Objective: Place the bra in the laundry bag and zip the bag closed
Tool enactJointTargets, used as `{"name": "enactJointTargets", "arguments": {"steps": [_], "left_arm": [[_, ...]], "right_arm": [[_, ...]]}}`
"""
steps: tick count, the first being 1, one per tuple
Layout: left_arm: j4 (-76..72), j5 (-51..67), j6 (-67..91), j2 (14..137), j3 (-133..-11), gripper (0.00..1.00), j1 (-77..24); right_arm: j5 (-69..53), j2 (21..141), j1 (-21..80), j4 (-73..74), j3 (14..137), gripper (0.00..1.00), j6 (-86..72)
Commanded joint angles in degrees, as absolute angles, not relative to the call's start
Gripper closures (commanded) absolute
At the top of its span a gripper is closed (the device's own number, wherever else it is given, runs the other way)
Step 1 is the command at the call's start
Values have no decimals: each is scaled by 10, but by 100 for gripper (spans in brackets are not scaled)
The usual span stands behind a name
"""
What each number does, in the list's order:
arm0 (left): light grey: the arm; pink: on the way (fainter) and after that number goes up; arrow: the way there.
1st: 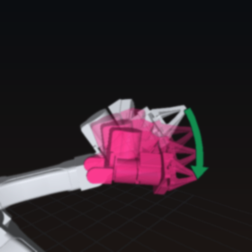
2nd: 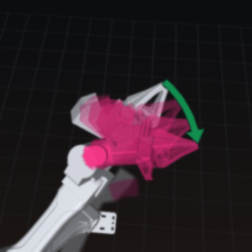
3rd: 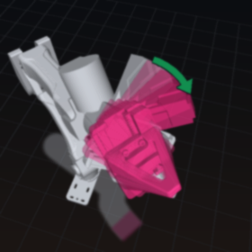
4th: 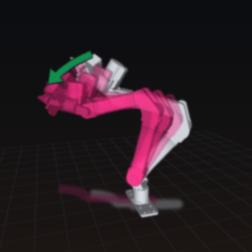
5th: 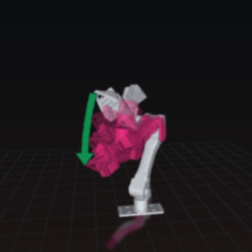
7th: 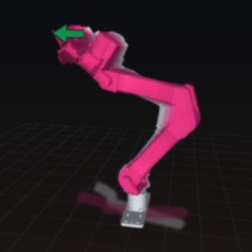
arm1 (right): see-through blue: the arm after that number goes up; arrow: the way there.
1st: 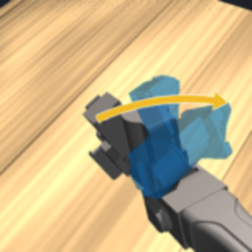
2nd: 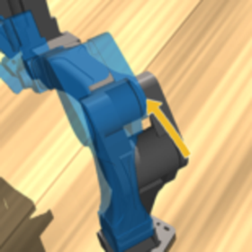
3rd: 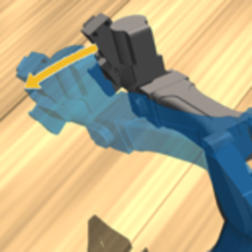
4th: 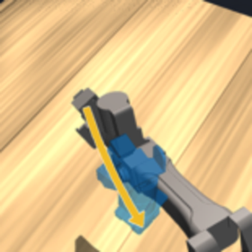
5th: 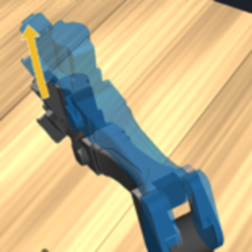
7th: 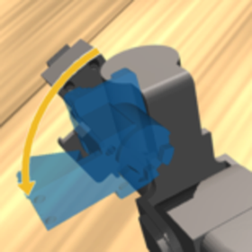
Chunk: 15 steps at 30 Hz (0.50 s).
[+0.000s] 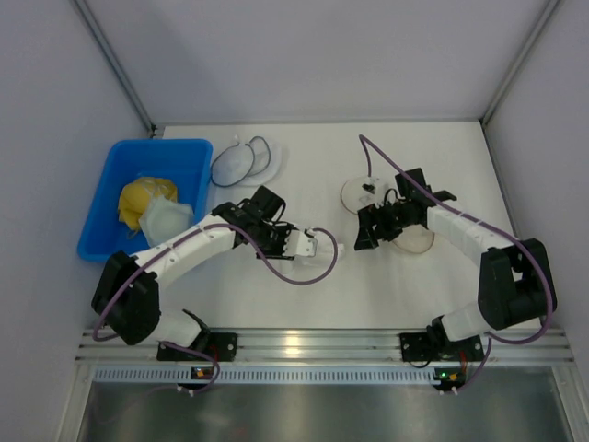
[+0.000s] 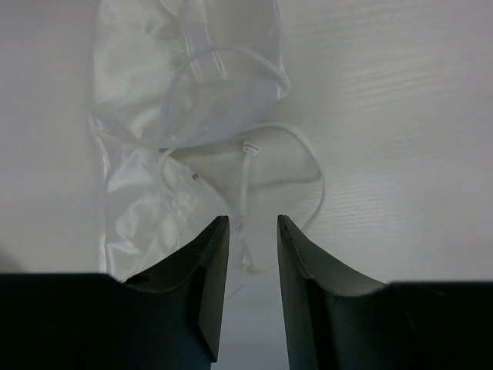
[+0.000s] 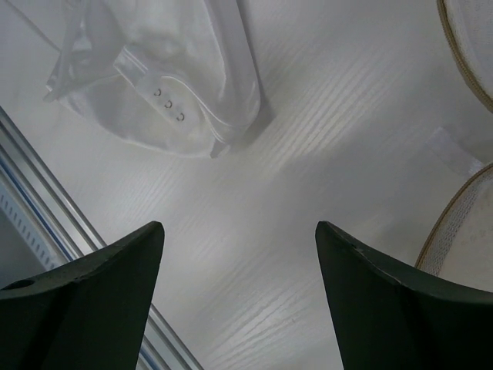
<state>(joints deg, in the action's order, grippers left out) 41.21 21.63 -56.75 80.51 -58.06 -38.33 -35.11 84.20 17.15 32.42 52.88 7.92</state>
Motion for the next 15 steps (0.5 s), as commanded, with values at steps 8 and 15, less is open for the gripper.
{"name": "enactJointTargets", "arguments": {"steps": [8,15], "left_arm": [[408,173,-764,841,-551,65,-383],[392,159,-768,874,-555,65,-382]], "right_arm": [[-353,814,177,326,549,19,99],[-358,812,171,329,546,19,105]]}}
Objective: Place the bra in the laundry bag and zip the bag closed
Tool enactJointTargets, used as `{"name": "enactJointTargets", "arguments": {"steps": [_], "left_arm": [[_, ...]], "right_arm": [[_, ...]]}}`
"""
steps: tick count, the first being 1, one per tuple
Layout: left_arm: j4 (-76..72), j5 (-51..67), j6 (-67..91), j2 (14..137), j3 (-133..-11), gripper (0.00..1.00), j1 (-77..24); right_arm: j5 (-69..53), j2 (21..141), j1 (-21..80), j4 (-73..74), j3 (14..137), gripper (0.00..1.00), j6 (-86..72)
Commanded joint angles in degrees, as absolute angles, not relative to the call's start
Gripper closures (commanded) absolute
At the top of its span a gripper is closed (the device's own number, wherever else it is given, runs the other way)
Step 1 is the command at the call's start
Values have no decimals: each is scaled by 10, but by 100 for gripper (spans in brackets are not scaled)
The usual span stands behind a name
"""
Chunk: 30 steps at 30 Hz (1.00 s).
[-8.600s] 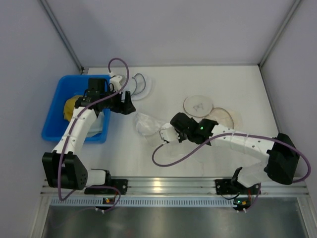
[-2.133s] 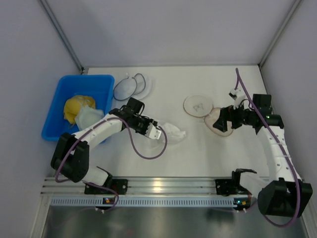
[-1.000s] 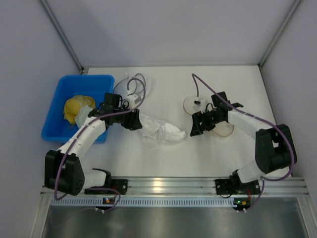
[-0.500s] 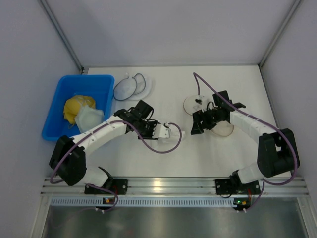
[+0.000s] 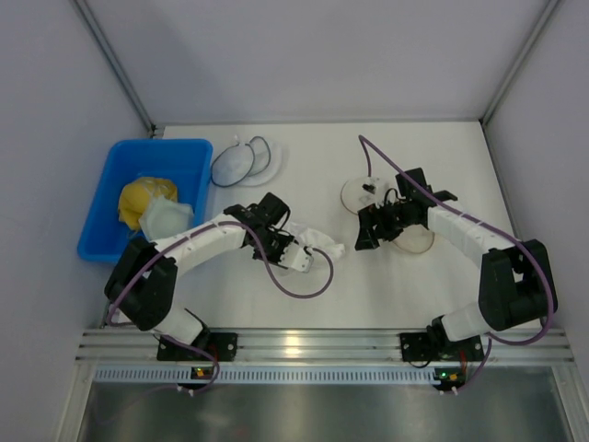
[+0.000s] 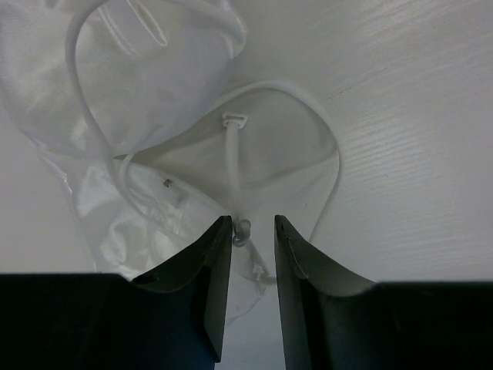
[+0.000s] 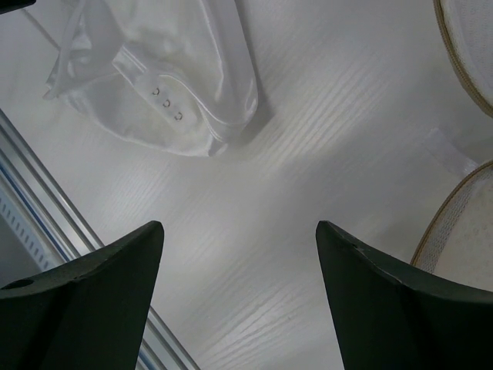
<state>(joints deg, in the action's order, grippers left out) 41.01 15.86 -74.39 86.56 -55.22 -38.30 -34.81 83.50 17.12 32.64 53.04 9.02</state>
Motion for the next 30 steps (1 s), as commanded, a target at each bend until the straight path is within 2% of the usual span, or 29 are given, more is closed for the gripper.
{"name": "enactJointTargets", "arguments": {"steps": [1,7,13,24,30], "left_arm": [[390,157,-768,878,-555,66,-382],[390,161,-759,879,-559,85,-381],[388,173,-713,856,-575,99,-381],[388,237,-613,819,-603,100,-341],[388,257,-540,860,-643,100,-281]], "right_arm": [[-359,813,171,329,546,19,105],[-360,809,167,329,540,19,105],[-364,810,165,330,541,19,105],[-363,814,165,334,544,20,109],[-363,816,165,335,544,21,110]]}}
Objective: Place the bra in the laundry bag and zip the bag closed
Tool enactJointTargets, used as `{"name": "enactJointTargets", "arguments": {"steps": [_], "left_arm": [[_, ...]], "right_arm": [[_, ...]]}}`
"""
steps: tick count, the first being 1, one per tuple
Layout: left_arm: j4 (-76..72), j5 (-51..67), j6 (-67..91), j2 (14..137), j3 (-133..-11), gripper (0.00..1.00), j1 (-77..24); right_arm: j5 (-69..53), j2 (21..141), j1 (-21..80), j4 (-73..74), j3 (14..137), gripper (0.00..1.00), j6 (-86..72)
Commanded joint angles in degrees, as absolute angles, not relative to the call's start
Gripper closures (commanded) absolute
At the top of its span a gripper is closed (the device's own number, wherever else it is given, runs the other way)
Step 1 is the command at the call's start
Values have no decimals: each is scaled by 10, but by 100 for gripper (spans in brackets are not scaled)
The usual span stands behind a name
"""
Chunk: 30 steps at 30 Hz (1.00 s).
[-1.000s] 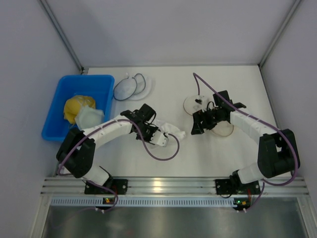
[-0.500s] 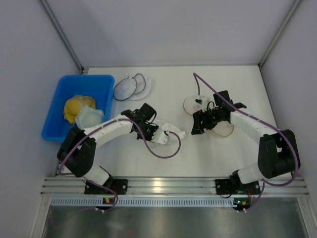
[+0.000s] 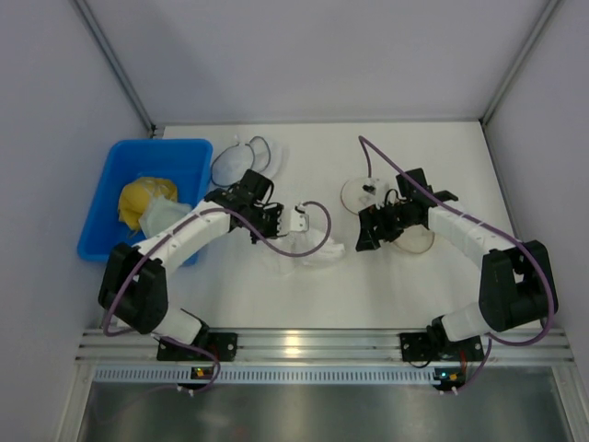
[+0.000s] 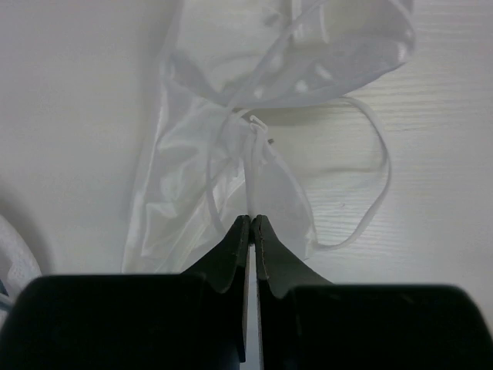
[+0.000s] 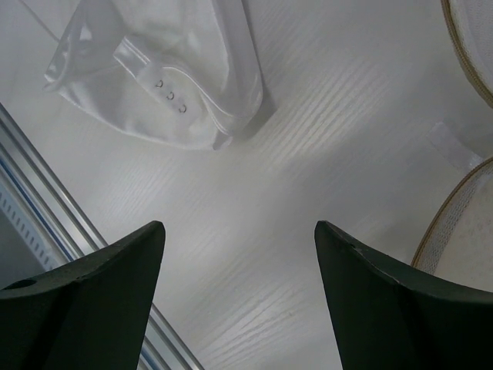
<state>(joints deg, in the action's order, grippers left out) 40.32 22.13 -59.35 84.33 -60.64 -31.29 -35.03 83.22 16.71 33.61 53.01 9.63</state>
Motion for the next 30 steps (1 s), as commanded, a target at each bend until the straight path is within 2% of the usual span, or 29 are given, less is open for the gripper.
{"name": "enactJointTargets", "arguments": {"steps": [1,9,10,13,20,24,30], "left_arm": [[387,259,-531,867,-654,100,-270],[355,219,-508,920,-639,99,-232],[352,216,-502,925,-635,92,-232],[336,207,-469,933,-634,81,-231],[327,282,-318,881,-642,61,-164],[323,299,-191,848,-633,56,-113],[314,297,-83,860,-596,58,-84]], "right_arm": [[-363,816,164,335,544,21,109],[-366,826,165,331,534,21,105],[-367,827,165,329,527,22,102],[-372,833,165,321,521,23,95],[-386,851,166,321,523,23,82],[-409,867,166,310,518,22,56],[-418,918,166,297,515,23,33]]}}
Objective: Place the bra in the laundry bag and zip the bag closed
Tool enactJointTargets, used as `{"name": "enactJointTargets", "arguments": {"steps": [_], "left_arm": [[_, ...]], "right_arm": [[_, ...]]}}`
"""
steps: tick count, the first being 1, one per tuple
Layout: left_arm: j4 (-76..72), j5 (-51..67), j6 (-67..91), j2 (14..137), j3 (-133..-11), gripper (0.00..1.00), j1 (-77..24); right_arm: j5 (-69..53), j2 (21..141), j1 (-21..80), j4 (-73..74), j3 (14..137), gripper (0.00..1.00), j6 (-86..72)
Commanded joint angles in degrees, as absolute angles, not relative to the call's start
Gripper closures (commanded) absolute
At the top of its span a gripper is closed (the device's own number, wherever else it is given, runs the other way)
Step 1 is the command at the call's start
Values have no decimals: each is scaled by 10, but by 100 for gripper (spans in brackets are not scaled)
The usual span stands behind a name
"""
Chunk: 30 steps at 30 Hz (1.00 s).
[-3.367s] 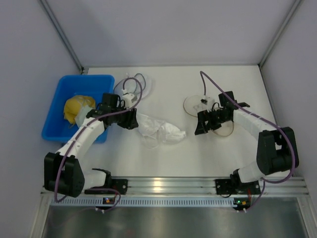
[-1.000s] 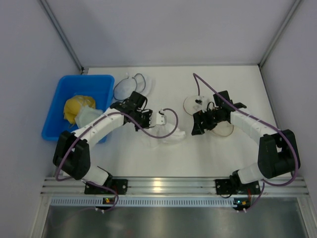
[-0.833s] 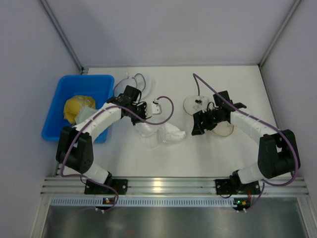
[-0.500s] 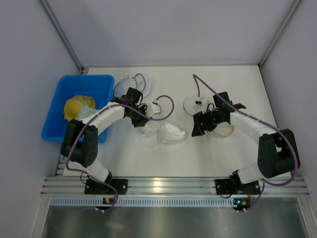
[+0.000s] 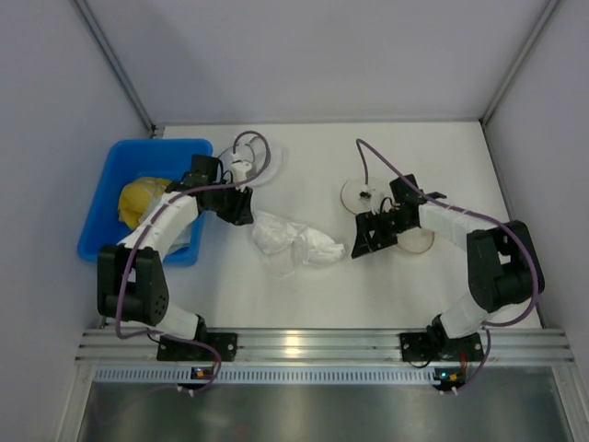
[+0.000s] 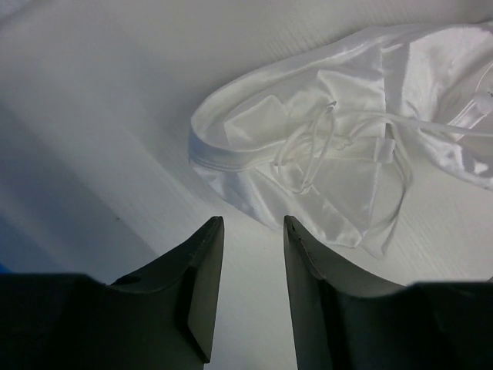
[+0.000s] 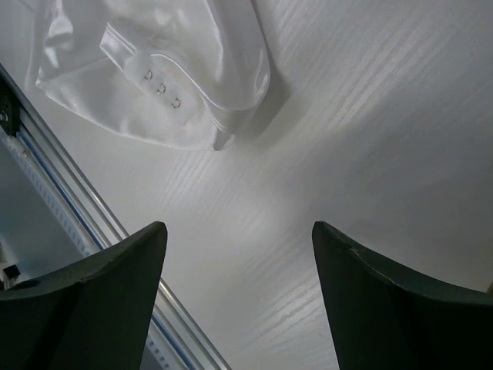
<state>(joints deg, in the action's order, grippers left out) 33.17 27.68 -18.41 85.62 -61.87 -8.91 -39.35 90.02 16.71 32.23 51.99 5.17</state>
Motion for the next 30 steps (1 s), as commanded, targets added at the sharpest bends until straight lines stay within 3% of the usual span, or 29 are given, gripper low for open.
{"name": "enactJointTargets", "arguments": {"steps": [1,7,17,23,26,29,30], "left_arm": [[309,297,-66,865,-592,58,-74],[280,337,18,898,-583,53,-24],[237,359,63,950,-581,55,-20],[200,378,97,983,-580,59,-20],[185,396,111,990,-579,63,-20],[171,422,121,984,-574,77,-20],[170,430,124,981,-573,86,-20]], "right_arm": [[-421,930,165,294,517,24,26],[-446,983,170,285,544,27,6],[-445,1033,199,252,571,37,-23],[-446,1039,204,242,572,50,-26],[-446,1034,204,238,572,59,-26],[-450,1031,204,238,575,70,-25],[-452,1030,204,242,577,76,-25]]}}
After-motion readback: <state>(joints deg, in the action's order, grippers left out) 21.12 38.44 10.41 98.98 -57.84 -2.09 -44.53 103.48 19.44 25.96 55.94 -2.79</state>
